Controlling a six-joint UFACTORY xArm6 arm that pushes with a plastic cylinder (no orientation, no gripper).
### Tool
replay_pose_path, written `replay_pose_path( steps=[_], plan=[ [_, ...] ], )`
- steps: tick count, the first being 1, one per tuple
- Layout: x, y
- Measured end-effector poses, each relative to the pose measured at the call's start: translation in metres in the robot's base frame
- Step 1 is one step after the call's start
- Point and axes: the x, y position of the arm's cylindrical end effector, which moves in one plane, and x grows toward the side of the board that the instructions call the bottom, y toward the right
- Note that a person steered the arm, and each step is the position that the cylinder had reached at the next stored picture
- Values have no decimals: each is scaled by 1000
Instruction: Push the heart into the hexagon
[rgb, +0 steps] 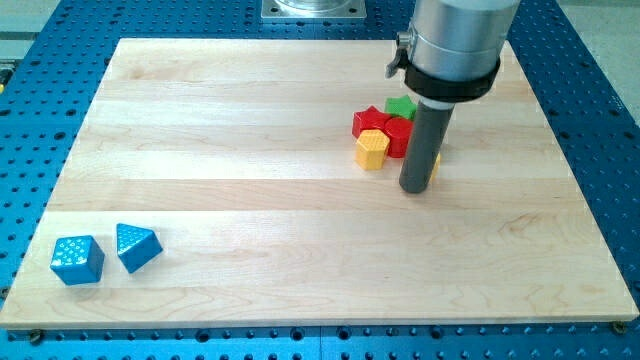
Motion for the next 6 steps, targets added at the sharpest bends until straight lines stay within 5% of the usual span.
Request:
replay_pose_path(
  steps=[2, 3, 5, 6],
  plan=[
    [41, 34],
    [23, 77],
    [-10, 14],
    [29, 13]
  ],
)
